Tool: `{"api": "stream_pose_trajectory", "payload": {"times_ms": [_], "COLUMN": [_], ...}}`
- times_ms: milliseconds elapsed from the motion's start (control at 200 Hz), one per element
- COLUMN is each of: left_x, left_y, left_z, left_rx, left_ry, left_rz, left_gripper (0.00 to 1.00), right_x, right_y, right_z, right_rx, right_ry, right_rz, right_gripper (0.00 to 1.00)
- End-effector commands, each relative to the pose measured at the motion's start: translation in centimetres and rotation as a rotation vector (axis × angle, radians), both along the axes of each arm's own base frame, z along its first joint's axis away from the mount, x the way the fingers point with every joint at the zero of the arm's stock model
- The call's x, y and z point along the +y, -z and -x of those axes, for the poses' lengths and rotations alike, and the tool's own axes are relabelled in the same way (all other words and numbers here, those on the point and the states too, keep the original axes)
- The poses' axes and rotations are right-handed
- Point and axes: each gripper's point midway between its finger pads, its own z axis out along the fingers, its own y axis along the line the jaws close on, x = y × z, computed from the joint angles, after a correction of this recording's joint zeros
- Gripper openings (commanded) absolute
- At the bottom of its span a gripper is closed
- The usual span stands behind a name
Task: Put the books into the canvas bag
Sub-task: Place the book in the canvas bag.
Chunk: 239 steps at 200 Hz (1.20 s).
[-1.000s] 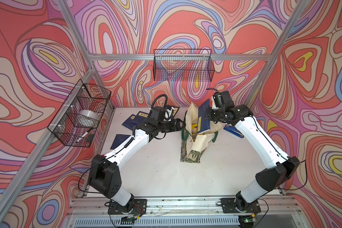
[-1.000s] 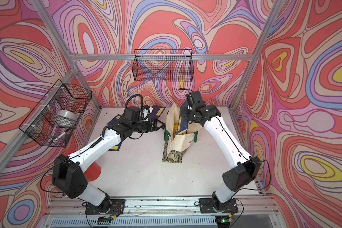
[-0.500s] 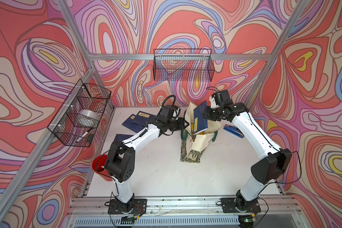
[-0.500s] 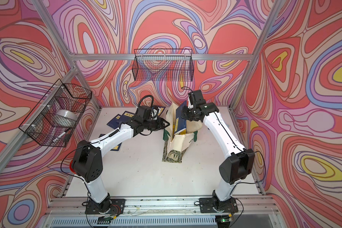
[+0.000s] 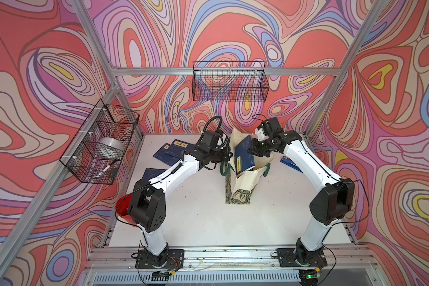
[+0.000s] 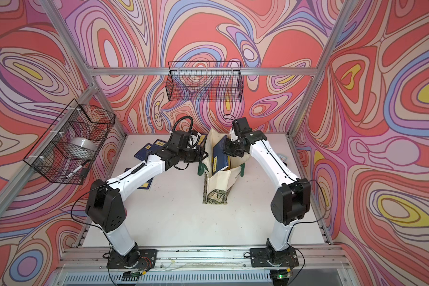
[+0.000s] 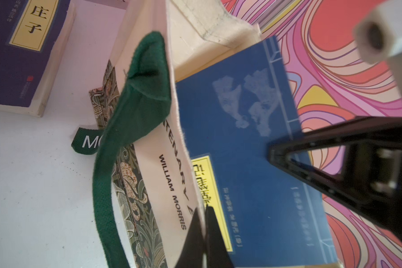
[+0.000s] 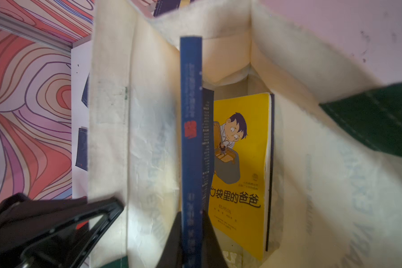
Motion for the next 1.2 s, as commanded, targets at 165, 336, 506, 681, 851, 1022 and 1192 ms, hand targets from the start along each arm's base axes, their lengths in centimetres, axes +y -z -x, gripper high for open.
{"api": "stream_pose_trajectory", "payload": {"times_ms": [165,336,506,681,851,1022,1192], "left_x": [-0.4,-1.0,-0.2,1.8,3.7,7.7,14.7], "left_y": [-5.3,-4.8,-3.3,-3.2,-5.6,-7.7,-5.6], "left_z": [-0.5,-1.0,-0.8,-0.3,0.6,0.9,0.1], "left_rx": [-0.125,-0.105,-0.079,-0.080,-0.142,-0.198,-0.128], "left_ry": [0.041,0.057,0.042,0.006,-0.011,-0.075,-0.241], "left_rz": [-0.009,-0.017,-0.063,-0.070,-0.054,-0.099,-0.232], "left_gripper": [0.00,0.00,0.14,0.43,0.52,0.58,0.61], "right_x": [3.5,5.8,4.4,2.1,0.2,0.1,5.5], "right_y": [3.0,6.3,7.4,3.3,-1.2,-5.7,-9.2], "right_z": [-2.1,-2.7,-2.6,-2.8,-2.5,-1.5,0.4], "right_rx": [0.041,0.072,0.083,-0.018,-0.105,-0.209,-0.363], "right_ry": [-0.032,-0.029,-0.002,0.020,0.043,0.050,-0.045], "right_rz": [0.011,-0.125,-0.040,0.072,0.151,0.139,0.169], "right_gripper": [0.00,0.00,0.46,0.55,0.55,0.53,0.52]}}
